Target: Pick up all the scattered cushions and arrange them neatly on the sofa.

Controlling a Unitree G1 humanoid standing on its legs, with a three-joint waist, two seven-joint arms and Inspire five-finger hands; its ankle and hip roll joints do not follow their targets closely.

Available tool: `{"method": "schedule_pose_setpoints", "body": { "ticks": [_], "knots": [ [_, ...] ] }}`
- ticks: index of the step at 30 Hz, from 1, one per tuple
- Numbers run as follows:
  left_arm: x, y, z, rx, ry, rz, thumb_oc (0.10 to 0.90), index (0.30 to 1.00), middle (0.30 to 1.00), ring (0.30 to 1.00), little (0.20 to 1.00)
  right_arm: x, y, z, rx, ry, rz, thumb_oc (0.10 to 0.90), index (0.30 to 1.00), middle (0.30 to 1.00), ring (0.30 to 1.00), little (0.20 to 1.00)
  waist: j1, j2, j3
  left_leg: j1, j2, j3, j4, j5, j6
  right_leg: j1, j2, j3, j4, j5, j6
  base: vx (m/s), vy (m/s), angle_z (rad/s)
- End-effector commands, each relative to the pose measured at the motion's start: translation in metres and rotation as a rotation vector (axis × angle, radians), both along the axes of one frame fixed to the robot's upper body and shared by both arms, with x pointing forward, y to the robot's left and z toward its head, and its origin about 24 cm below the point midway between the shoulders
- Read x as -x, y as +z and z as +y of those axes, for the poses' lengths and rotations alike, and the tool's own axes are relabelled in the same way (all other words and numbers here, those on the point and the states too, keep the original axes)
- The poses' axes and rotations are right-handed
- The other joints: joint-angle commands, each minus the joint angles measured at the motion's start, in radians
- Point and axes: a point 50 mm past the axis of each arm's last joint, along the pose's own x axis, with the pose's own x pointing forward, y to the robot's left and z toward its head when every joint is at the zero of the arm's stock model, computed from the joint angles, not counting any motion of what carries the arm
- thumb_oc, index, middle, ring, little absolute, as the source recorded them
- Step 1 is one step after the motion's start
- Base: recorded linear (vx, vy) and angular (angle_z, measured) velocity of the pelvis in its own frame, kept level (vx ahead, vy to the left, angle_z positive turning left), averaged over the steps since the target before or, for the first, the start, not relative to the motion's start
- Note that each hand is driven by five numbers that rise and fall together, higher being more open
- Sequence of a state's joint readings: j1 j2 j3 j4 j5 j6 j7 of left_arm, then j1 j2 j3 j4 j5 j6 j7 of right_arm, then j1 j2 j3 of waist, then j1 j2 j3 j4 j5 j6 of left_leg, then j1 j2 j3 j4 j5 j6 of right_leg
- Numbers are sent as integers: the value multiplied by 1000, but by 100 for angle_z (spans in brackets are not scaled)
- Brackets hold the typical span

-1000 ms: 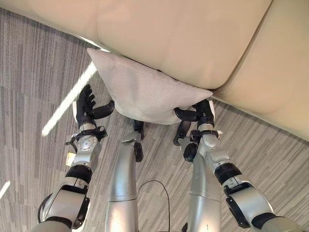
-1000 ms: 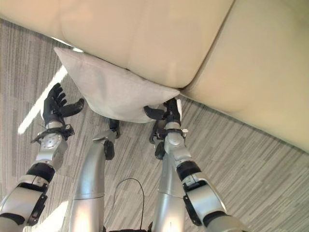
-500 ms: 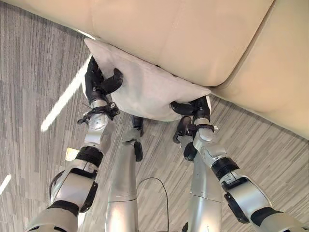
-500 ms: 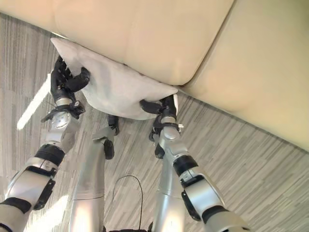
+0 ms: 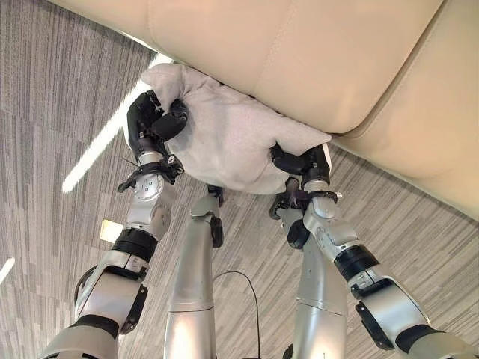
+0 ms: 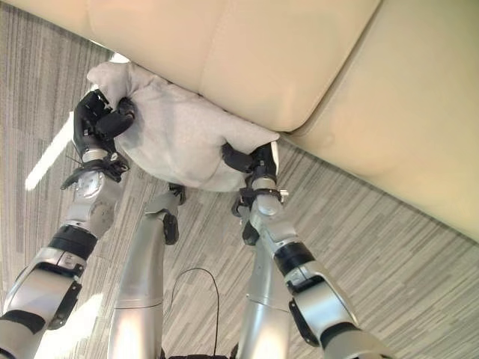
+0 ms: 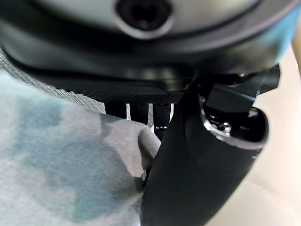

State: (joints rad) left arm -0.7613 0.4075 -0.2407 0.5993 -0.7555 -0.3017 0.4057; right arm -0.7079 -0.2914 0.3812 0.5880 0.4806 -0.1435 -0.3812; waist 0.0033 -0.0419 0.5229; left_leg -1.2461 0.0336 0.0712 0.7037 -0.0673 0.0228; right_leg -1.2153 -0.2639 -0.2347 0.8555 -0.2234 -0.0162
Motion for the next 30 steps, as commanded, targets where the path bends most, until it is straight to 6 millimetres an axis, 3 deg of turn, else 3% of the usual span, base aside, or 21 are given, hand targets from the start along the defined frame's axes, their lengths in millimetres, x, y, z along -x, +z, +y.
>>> {"method": "schedule_pose_setpoints", "body": {
  "ticks": [1, 6, 8, 10, 14, 16, 19, 21, 22, 24, 25, 26, 27, 28, 29, 30],
  "knots": [
    [22, 32, -58, -9, -251, -278, 400, 300, 300, 300, 300, 32, 104, 61, -83, 313, -533, 400, 300, 300, 300, 300, -13, 32, -136, 55, -5, 4, -105, -42, -11, 74, 47, 46, -191, 126, 122, -60, -32, 0],
    [38, 22, -62, 12, -285, -310, 400, 300, 300, 300, 300, 45, 86, 65, -103, 367, -507, 400, 300, 300, 300, 300, -12, 27, -155, 161, -3, 6, -216, -14, -20, 163, 55, 24, -274, 144, 131, -28, -42, -3],
    [52, 14, -67, 85, -325, -333, 400, 300, 300, 300, 300, 56, 70, 62, -130, 387, -479, 400, 300, 300, 300, 300, -9, 24, -175, 263, -10, 3, -290, 2, -27, 249, 49, 1, -325, 155, 141, 17, -70, -2],
    [57, 13, -69, 83, -339, -341, 400, 300, 300, 300, 300, 60, 65, 59, -138, 384, -473, 400, 300, 300, 300, 300, -9, 24, -178, 302, -13, 0, -313, 6, -30, 282, 49, -6, -340, 159, 143, 34, -37, 9],
    [76, 1, -71, 40, -385, -353, 400, 300, 300, 300, 300, 75, 51, 51, -183, 391, -461, 400, 300, 300, 300, 300, -1, 10, -217, 472, -27, -7, -412, 23, -44, 446, 49, -44, -428, 172, 154, 88, -27, 8],
    [87, -12, -69, 45, -409, -334, 400, 300, 300, 300, 300, 83, 44, 45, -187, 394, -458, 400, 300, 300, 300, 300, -2, 0, -237, 572, -39, -10, -472, 60, -44, 550, 55, -69, -501, 211, 149, 99, 26, 15],
    [106, -42, -60, 64, -445, -245, 400, 300, 300, 300, 300, 95, 22, 29, -176, 384, -394, 400, 300, 300, 300, 300, 6, -10, -284, 777, -54, -25, -557, 57, -43, 748, 55, -94, -569, 223, 165, 245, 62, 12],
    [106, -42, -60, 64, -445, -244, 400, 300, 300, 300, 300, 95, 22, 29, -176, 384, -393, 400, 300, 300, 300, 300, 6, -10, -281, 781, -54, -26, -559, 58, -43, 752, 56, -95, -570, 223, 165, 157, 87, 19],
    [118, -66, -55, 99, -477, -151, 400, 300, 300, 300, 300, 101, -1, 16, -157, 366, -301, 400, 300, 300, 300, 300, 11, -4, -308, 910, -62, -42, -581, 38, -26, 859, 36, -92, -530, 243, 194, 295, 184, 15],
    [121, -73, -53, 97, -478, -124, 400, 300, 300, 300, 300, 103, -9, 13, -144, 353, -268, 400, 300, 300, 300, 300, 6, -1, -313, 947, -63, -51, -588, 38, -21, 873, 33, -82, -506, 269, 205, 211, 140, 13],
    [126, -81, -50, 95, -474, -90, 400, 300, 300, 300, 300, 106, -21, 7, -133, 334, -220, 400, 300, 300, 300, 300, 4, 6, -310, 1005, -67, -63, -593, 38, -16, 897, 59, -24, -445, 272, 217, 70, 51, 21],
    [126, -81, -50, 95, -474, -91, 400, 300, 300, 300, 300, 106, -21, 7, -133, 334, -220, 400, 300, 300, 300, 300, 3, 7, -312, 1004, -66, -64, -595, 41, -16, 896, 60, -25, -449, 275, 216, 136, 46, 34],
    [129, -83, -48, 59, -485, -79, 400, 300, 300, 300, 300, 110, -30, -1, -141, 305, -193, 400, 300, 300, 300, 300, -1, 7, -330, 1048, -76, -93, -615, 42, -18, 938, 111, 45, -453, 237, 208, 58, -3, 35],
    [129, -83, -48, 59, -485, -79, 400, 300, 300, 300, 300, 110, -30, -1, -141, 305, -193, 400, 300, 300, 300, 300, -1, 8, -332, 1046, -75, -93, -617, 44, -19, 937, 113, 44, -457, 240, 207, 154, -44, 53],
    [131, -84, -50, 39, -491, -81, 400, 300, 300, 300, 300, 113, -34, -7, -160, 283, -179, 400, 300, 300, 300, 300, -15, 5, -359, 1078, -85, -141, -635, 51, -29, 968, 184, 132, -484, 183, 182, 89, -40, 58],
    [131, -84, -50, 39, -491, -81, 400, 300, 300, 300, 300, 113, -34, -7, -160, 283, -179, 400, 300, 300, 300, 300, -15, 6, -361, 1076, -84, -141, -637, 53, -29, 967, 185, 131, -488, 186, 182, 180, -136, 70]
  ]
}}
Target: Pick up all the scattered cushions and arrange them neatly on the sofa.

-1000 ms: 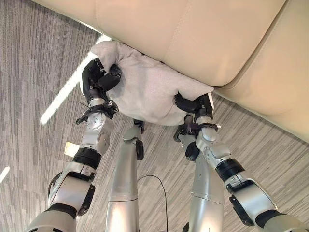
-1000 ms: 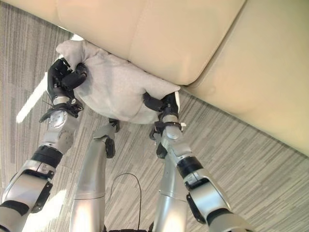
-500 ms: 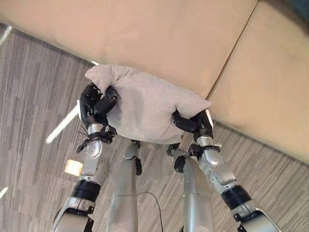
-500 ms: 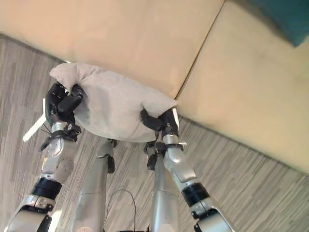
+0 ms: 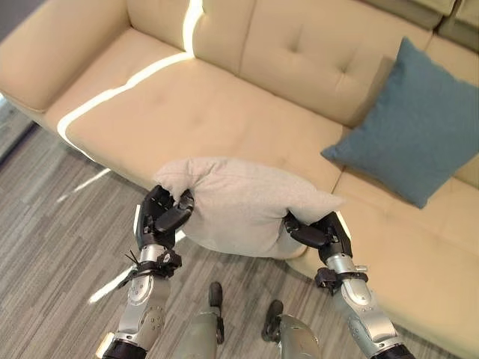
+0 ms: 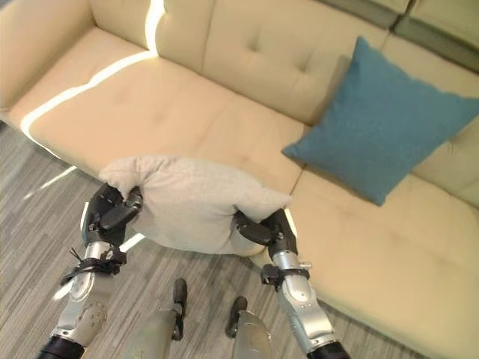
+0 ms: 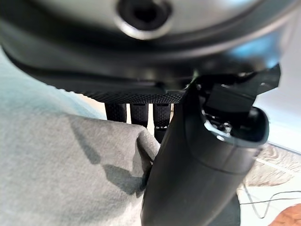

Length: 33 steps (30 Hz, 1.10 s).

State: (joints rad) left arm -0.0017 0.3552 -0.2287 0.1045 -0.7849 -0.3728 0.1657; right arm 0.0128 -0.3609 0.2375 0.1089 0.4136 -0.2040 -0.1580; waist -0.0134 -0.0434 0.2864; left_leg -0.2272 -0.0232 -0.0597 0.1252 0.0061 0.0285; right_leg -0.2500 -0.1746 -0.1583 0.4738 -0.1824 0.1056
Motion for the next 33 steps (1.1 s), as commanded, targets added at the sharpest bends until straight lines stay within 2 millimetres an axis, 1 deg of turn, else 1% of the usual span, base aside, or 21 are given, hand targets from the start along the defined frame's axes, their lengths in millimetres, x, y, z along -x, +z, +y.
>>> {"method": "schedule_pose_setpoints", "body": {
  "ticks": [1, 2, 3, 5, 9, 10, 11, 12, 13, 14, 16, 17, 20, 21, 23, 24, 27, 29, 30, 32, 33],
  "knots": [
    [2, 36, -52, -38, -286, -250, 400, 300, 300, 300, 300, -12, 56, 41, -133, 175, -322, 400, 300, 300, 300, 300, -16, -1, -148, 78, -44, -74, -79, -6, -49, 26, 169, 161, -185, 115, 36, 178, -178, 111],
    [2, 34, -54, -28, -290, -241, 400, 300, 300, 300, 300, -13, 56, 39, -139, 172, -320, 400, 300, 300, 300, 300, -28, -17, -169, 93, -66, -120, -104, 7, -56, 58, 207, 238, -283, 124, 13, 182, -179, 126],
    [2, 34, -54, -28, -290, -241, 400, 300, 300, 300, 300, -13, 56, 39, -139, 172, -320, 400, 300, 300, 300, 300, -29, -17, -167, 97, -66, -122, -105, 8, -56, 62, 207, 236, -286, 125, 13, 136, -155, 150],
    [6, 29, -50, -14, -273, -216, 400, 300, 300, 300, 300, -13, 58, 38, -147, 165, -329, 400, 300, 300, 300, 300, -14, -36, -197, 117, -78, -148, -132, 13, -68, 140, 185, 176, -382, 133, -1, 88, -165, 118],
    [12, 24, -48, 21, -263, -196, 400, 300, 300, 300, 300, -11, 62, 33, -129, 157, -345, 400, 300, 300, 300, 300, -15, -42, -217, 103, -82, -136, -105, -7, -77, 176, 171, 124, -433, 137, -9, 28, -96, 90],
    [14, 21, -48, 35, -262, -183, 400, 300, 300, 300, 300, -11, 62, 30, -119, 146, -345, 400, 300, 300, 300, 300, -16, -44, -216, 93, -77, -109, -88, -11, -80, 183, 164, 104, -435, 134, -12, 3, -60, 69],
    [15, 20, -48, 53, -262, -178, 400, 300, 300, 300, 300, -10, 63, 27, -110, 133, -350, 400, 300, 300, 300, 300, -25, -46, -211, 82, -59, -46, -62, -17, -87, 197, 154, 75, -440, 129, -10, -32, -7, 106],
    [17, 15, -45, 67, -256, -157, 400, 300, 300, 300, 300, -11, 64, 24, -116, 114, -351, 400, 300, 300, 300, 300, -31, -46, -216, 68, -1, 102, -52, -11, -78, 203, 139, 27, -443, 133, -5, -34, 4, 124],
    [17, 15, -45, 67, -256, -157, 400, 300, 300, 300, 300, -11, 64, 24, -116, 114, -351, 400, 300, 300, 300, 300, -30, -46, -216, 67, 0, 104, -51, -12, -78, 202, 139, 28, -443, 133, -5, -15, 31, 120],
    [17, 13, -41, 59, -247, -142, 400, 300, 300, 300, 300, -11, 65, 23, -122, 103, -354, 400, 300, 300, 300, 300, -21, -47, -222, 60, 16, 138, -65, 8, -74, 211, 140, 15, -446, 130, -3, 22, 15, 71],
    [17, 12, -36, 34, -239, -127, 400, 300, 300, 300, 300, -11, 67, 20, -120, 88, -361, 400, 300, 300, 300, 300, -7, -54, -230, 42, 31, 154, -91, 37, -74, 223, 141, -3, -448, 125, 0, 43, 11, 48],
    [16, 13, -32, 22, -232, -124, 400, 300, 300, 300, 300, -11, 68, 16, -112, 68, -368, 400, 300, 300, 300, 300, 1, -60, -230, 13, 43, 162, -97, 65, -78, 239, 141, -18, -455, 116, -1, 64, 32, 37],
    [13, 16, -21, -23, -186, -134, 400, 300, 300, 300, 300, -11, 72, 5, -110, 20, -383, 400, 300, 300, 300, 300, 26, -69, -220, -90, 68, 197, -79, 87, -87, 279, 142, -30, -454, 88, -7, 152, 75, 35],
    [13, 16, -21, -23, -186, -134, 400, 300, 300, 300, 300, -11, 72, 5, -110, 20, -383, 400, 300, 300, 300, 300, 26, -69, -220, -90, 68, 197, -79, 87, -87, 279, 142, -30, -454, 88, -7, 336, 147, 27],
    [16, 17, -14, -59, -172, -133, 400, 300, 300, 300, 300, -10, 71, 2, -105, 10, -379, 400, 300, 300, 300, 300, 31, -62, -240, -55, 78, 187, -112, 96, -82, 304, 150, -31, -441, 74, 0, 281, 134, 4],
    [16, 18, -13, -75, -171, -138, 400, 300, 300, 300, 300, -10, 70, 2, -109, 8, -380, 400, 300, 300, 300, 300, 30, -66, -245, -55, 75, 183, -96, 99, -81, 314, 142, -23, -431, 74, 4, 273, 169, -19],
    [17, 20, -10, -85, -160, -148, 400, 300, 300, 300, 300, -12, 70, 10, -138, 30, -377, 400, 300, 300, 300, 300, 31, -88, -257, -29, 59, 194, -63, 56, -59, 325, 108, 16, -382, 86, 19, 242, 161, -19],
    [17, 21, -9, -88, -162, -149, 400, 300, 300, 300, 300, -15, 69, 17, -142, 57, -369, 400, 300, 300, 300, 300, 31, -100, -258, -2, 43, 199, -45, 24, -37, 312, 86, 51, -301, 137, 44, 288, 262, -17],
    [17, 21, -10, -97, -167, -146, 400, 300, 300, 300, 300, -17, 70, 23, -139, 78, -372, 400, 300, 300, 300, 300, 26, -105, -256, 37, 21, 193, -40, -10, -13, 286, 68, 89, -201, 191, 66, 280, 309, -10],
    [16, 22, -13, -114, -182, -149, 400, 300, 300, 300, 300, -21, 73, 29, -134, 100, -381, 400, 300, 300, 300, 300, 17, -98, -247, 71, 12, 184, -45, -27, 9, 231, 62, 123, -78, 277, 83, 190, 236, -4],
    [15, 22, -13, -114, -182, -149, 400, 300, 300, 300, 300, -21, 73, 29, -134, 100, -382, 400, 300, 300, 300, 300, 18, -96, -249, 68, 15, 185, -46, -25, 8, 228, 64, 124, -80, 280, 83, 245, 286, 8]
  ]
}}
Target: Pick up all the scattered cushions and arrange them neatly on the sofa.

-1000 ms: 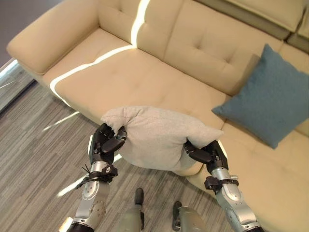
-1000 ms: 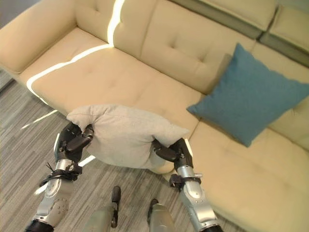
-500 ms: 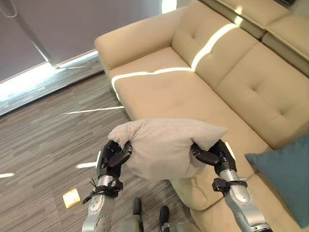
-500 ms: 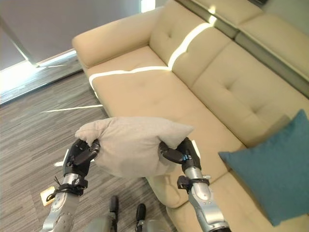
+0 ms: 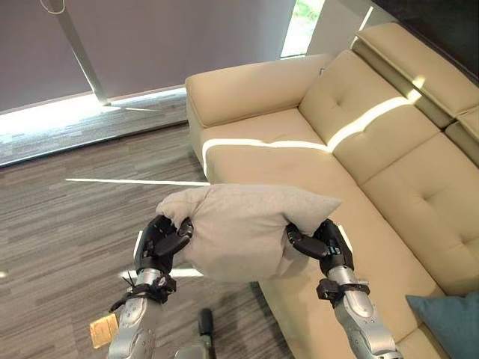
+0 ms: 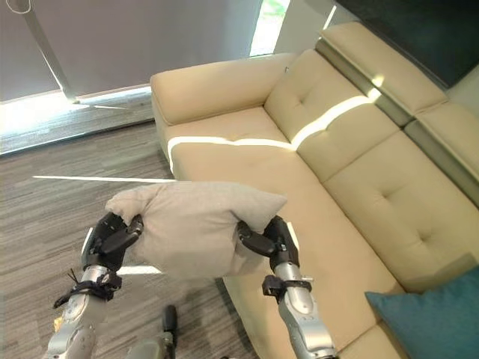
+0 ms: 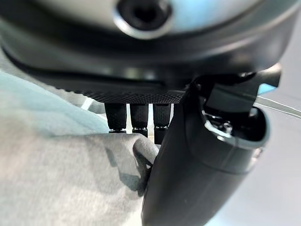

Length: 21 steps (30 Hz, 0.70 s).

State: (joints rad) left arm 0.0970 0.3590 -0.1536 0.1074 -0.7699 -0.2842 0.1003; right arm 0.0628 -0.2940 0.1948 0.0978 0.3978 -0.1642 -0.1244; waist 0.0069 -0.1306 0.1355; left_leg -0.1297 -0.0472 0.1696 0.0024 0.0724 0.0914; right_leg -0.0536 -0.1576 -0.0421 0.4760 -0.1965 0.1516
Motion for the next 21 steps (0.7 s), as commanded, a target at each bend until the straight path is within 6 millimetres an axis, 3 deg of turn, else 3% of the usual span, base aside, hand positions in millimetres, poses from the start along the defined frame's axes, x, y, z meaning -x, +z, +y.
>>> {"method": "schedule_pose_setpoints", "body": {
  "ticks": [1, 4, 5, 7, 9, 11, 12, 16, 17, 18, 21],
  "knots": [
    [-7, 48, -32, -106, -193, -288, 400, 300, 300, 300, 300, -34, 87, 35, -95, 129, -448, 400, 300, 300, 300, 300, -11, 22, -84, 16, 55, -47, 64, -113, -39, -40, 38, 5, 31, 327, 41, 184, 202, 6],
    [-8, 48, -34, -102, -200, -289, 400, 300, 300, 300, 300, -34, 87, 38, -89, 144, -451, 400, 300, 300, 300, 300, -20, 26, -84, 50, 44, -60, 45, -120, -36, -72, 54, -3, 16, 292, 22, 193, 149, -15],
    [-9, 48, -36, -99, -209, -292, 400, 300, 300, 300, 300, -34, 86, 37, -78, 150, -447, 400, 300, 300, 300, 300, -30, 25, -85, 78, 31, -76, 24, -124, -39, -92, 82, -9, -28, 240, 7, 255, 123, -5],
    [-10, 49, -39, -96, -226, -300, 400, 300, 300, 300, 300, -35, 88, 36, -77, 157, -455, 400, 300, 300, 300, 300, -44, 19, -89, 101, 16, -89, 11, -133, -45, -116, 115, -34, -171, 204, -5, 260, 62, 11],
    [-13, 50, -41, -87, -231, -303, 400, 300, 300, 300, 300, -37, 87, 35, -83, 152, -444, 400, 300, 300, 300, 300, -55, 10, -90, 135, -6, -109, 1, -151, -51, -149, 135, -57, -296, 213, -3, 210, 30, 4],
    [-14, 49, -42, -84, -226, -304, 400, 300, 300, 300, 300, -39, 86, 35, -81, 149, -436, 400, 300, 300, 300, 300, -61, 9, -85, 153, -12, -118, 4, -162, -54, -142, 141, -69, -329, 221, -2, 221, 17, 6],
    [-12, 44, -45, -70, -231, -289, 400, 300, 300, 300, 300, -36, 84, 31, -71, 131, -436, 400, 300, 300, 300, 300, -62, -3, -98, 171, -34, -133, 28, -190, -59, -88, 152, -54, -384, 218, -19, 265, 14, 36],
    [-9, 40, -45, -46, -229, -281, 400, 300, 300, 300, 300, -32, 80, 24, -63, 111, -427, 400, 300, 300, 300, 300, -64, 1, -110, 165, -29, -124, 84, -169, -97, -48, 155, -65, -421, 225, -34, 178, -10, 23],
    [-8, 38, -47, -29, -250, -270, 400, 300, 300, 300, 300, -27, 76, 15, -60, 81, -410, 400, 300, 300, 300, 300, -74, -17, -108, 86, 5, -90, 283, -115, -170, -3, 147, -72, -458, 226, -58, 106, -61, 9],
    [-8, 38, -48, -27, -256, -270, 400, 300, 300, 300, 300, -27, 77, 14, -56, 81, -413, 400, 300, 300, 300, 300, -73, -27, -101, 50, 17, -78, 369, -106, -183, 8, 143, -70, -463, 225, -69, 102, -59, 37],
    [-9, 36, -50, -22, -259, -257, 400, 300, 300, 300, 300, -26, 75, 12, -64, 74, -402, 400, 300, 300, 300, 300, -68, -35, -96, -3, 50, -57, 458, -116, -178, 29, 141, -61, -475, 211, -83, 51, -2, 21]
  ]
}}
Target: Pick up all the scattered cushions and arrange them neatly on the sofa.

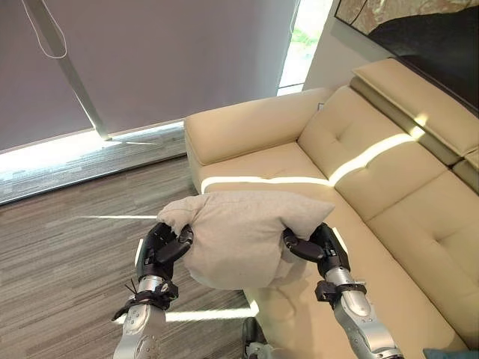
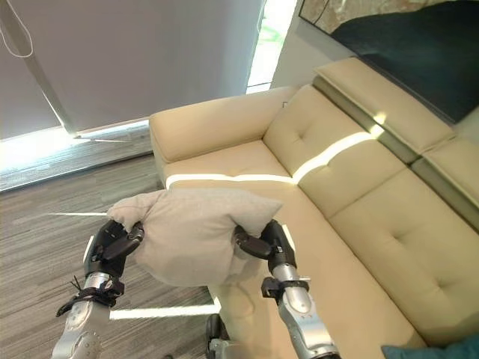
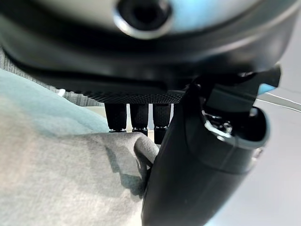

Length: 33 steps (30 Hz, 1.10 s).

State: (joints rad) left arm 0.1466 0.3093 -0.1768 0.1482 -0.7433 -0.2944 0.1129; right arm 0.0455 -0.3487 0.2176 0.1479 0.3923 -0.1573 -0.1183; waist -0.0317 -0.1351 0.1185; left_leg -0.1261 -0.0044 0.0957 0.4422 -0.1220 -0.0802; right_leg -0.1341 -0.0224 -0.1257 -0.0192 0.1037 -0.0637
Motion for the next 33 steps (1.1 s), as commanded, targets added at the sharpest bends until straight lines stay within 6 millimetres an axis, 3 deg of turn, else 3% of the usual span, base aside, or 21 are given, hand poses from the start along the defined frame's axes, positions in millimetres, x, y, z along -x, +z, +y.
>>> {"method": "schedule_pose_setpoints", "body": {
  "ticks": [1, 2, 4, 5, 8, 10, 16, 17, 18, 19, 20, 21, 22, 23, 24, 26, 27, 29, 30, 32, 33],
  "knots": [
    [-23, 57, -41, -27, -276, -340, 400, 300, 300, 300, 300, -24, 80, 18, -140, 58, -432, 400, 300, 300, 300, 300, -23, -37, -77, -39, 25, 17, -21, 51, 17, 119, -1, 32, 18, -98, 137, 80, 31, -16],
    [-23, 57, -41, -27, -276, -340, 400, 300, 300, 300, 300, -24, 80, 18, -140, 58, -431, 400, 300, 300, 300, 300, -22, -37, -77, -38, 25, 18, -22, 50, 18, 119, -1, 33, 18, -99, 137, 92, 60, -13],
    [-20, 56, -41, -25, -275, -337, 400, 300, 300, 300, 300, -24, 79, 18, -125, 60, -429, 400, 300, 300, 300, 300, -8, -40, -83, -49, 35, -39, -188, 28, 34, 121, -6, 66, 13, -111, 150, 111, 117, -31],
    [-19, 56, -41, -24, -275, -337, 400, 300, 300, 300, 300, -24, 79, 18, -125, 60, -428, 400, 300, 300, 300, 300, -7, -41, -81, -42, 34, -38, -195, 30, 34, 124, -8, 67, 13, -112, 150, 126, 147, -41],
    [-20, 59, -42, -7, -258, -349, 400, 300, 300, 300, 300, -28, 78, 16, -114, 42, -421, 400, 300, 300, 300, 300, 25, -23, -65, -90, 45, -192, -366, 143, 2, 159, 12, 128, 3, -132, 151, 131, 173, -79],
    [-21, 59, -43, -5, -270, -352, 400, 300, 300, 300, 300, -28, 78, 15, -109, 40, -421, 400, 300, 300, 300, 300, 21, -11, -71, -79, 54, -213, -401, 154, -4, 168, 7, 146, 3, -139, 157, 171, 266, -77],
    [-19, 53, -49, -17, -316, -317, 400, 300, 300, 300, 300, -23, 72, 17, -103, 52, -394, 400, 300, 300, 300, 300, -2, 12, -102, -5, 34, -173, -431, 141, 27, 159, -42, 193, 83, -152, 190, 159, 299, -39],
    [-19, 53, -49, -28, -321, -317, 400, 300, 300, 300, 300, -23, 72, 20, -101, 62, -394, 400, 300, 300, 300, 300, -4, 14, -100, 8, 31, -156, -436, 137, 35, 150, -49, 202, 106, -147, 199, 21, 256, -41],
    [-22, 56, -45, -58, -311, -326, 400, 300, 300, 300, 300, -27, 74, 30, -116, 84, -403, 400, 300, 300, 300, 300, 0, 21, -85, 27, 26, -108, -435, 128, 55, 102, -65, 195, 184, -97, 226, 20, 256, -43],
    [-22, 56, -45, -58, -311, -327, 400, 300, 300, 300, 300, -27, 74, 30, -116, 84, -403, 400, 300, 300, 300, 300, 3, 20, -84, 28, 26, -105, -436, 127, 55, 100, -65, 198, 187, -98, 226, -16, 237, -54],
    [-23, 57, -42, -67, -302, -326, 400, 300, 300, 300, 300, -28, 76, 35, -126, 97, -408, 400, 300, 300, 300, 300, 6, 25, -77, 40, 29, -84, -439, 124, 60, 75, -73, 174, 218, -86, 234, -4, 224, -100],
    [-22, 57, -37, -79, -280, -327, 400, 300, 300, 300, 300, -30, 77, 41, -144, 112, -412, 400, 300, 300, 300, 300, 21, 34, -72, 74, 32, -40, -462, 116, 66, 47, -100, 61, 255, -76, 236, 26, 281, -112],
    [-20, 55, -37, -76, -280, -317, 400, 300, 300, 300, 300, -29, 77, 41, -143, 116, -410, 400, 300, 300, 300, 300, 20, 37, -73, 93, 29, -26, -480, 117, 69, 43, -102, 16, 254, -79, 233, 37, 215, -114],
    [-20, 54, -37, -76, -280, -317, 400, 300, 300, 300, 300, -29, 76, 41, -143, 116, -410, 400, 300, 300, 300, 300, 19, 37, -72, 96, 29, -27, -482, 117, 69, 45, -102, 14, 254, -80, 233, 54, 115, -83],
    [-19, 53, -35, -73, -274, -312, 400, 300, 300, 300, 300, -28, 75, 42, -140, 123, -403, 400, 300, 300, 300, 300, 17, 37, -74, 113, 24, -8, -495, 115, 69, 45, -92, -19, 232, -87, 229, 33, 126, -51],
    [-15, 49, -32, -58, -256, -290, 400, 300, 300, 300, 300, -28, 72, 39, -128, 119, -390, 400, 300, 300, 300, 300, 24, 36, -77, 140, 13, 37, -509, 103, 67, 27, -78, -161, 149, -91, 217, 21, 110, -22],
    [-15, 49, -32, -58, -256, -290, 400, 300, 300, 300, 300, -28, 72, 39, -128, 119, -390, 400, 300, 300, 300, 300, 23, 36, -77, 140, 13, 36, -509, 103, 66, 28, -77, -163, 148, -91, 217, 20, 37, -75],
    [-13, 46, -29, -47, -246, -280, 400, 300, 300, 300, 300, -28, 70, 39, -120, 120, -379, 400, 300, 300, 300, 300, 33, 38, -76, 153, 11, 66, -505, 92, 70, 18, -89, -258, 115, -87, 213, 52, 12, -86],
    [-13, 46, -30, -47, -247, -280, 400, 300, 300, 300, 300, -28, 70, 39, -120, 120, -379, 400, 300, 300, 300, 300, 34, 38, -76, 154, 11, 67, -505, 92, 70, 19, -88, -257, 113, -86, 213, 92, -30, -53],
    [-13, 44, -35, -29, -263, -279, 400, 300, 300, 300, 300, -25, 70, 30, -89, 100, -385, 400, 300, 300, 300, 300, 13, 29, -90, 169, -15, 70, -482, 60, 81, 43, -55, -162, 53, -70, 206, 164, -30, -42],
    [-13, 43, -37, -23, -272, -277, 400, 300, 300, 300, 300, -24, 70, 28, -88, 92, -387, 400, 300, 300, 300, 300, 12, 30, -96, 167, -19, 78, -465, 49, 81, 61, -55, -160, 31, -68, 202, 164, -35, -26]
  ]
}}
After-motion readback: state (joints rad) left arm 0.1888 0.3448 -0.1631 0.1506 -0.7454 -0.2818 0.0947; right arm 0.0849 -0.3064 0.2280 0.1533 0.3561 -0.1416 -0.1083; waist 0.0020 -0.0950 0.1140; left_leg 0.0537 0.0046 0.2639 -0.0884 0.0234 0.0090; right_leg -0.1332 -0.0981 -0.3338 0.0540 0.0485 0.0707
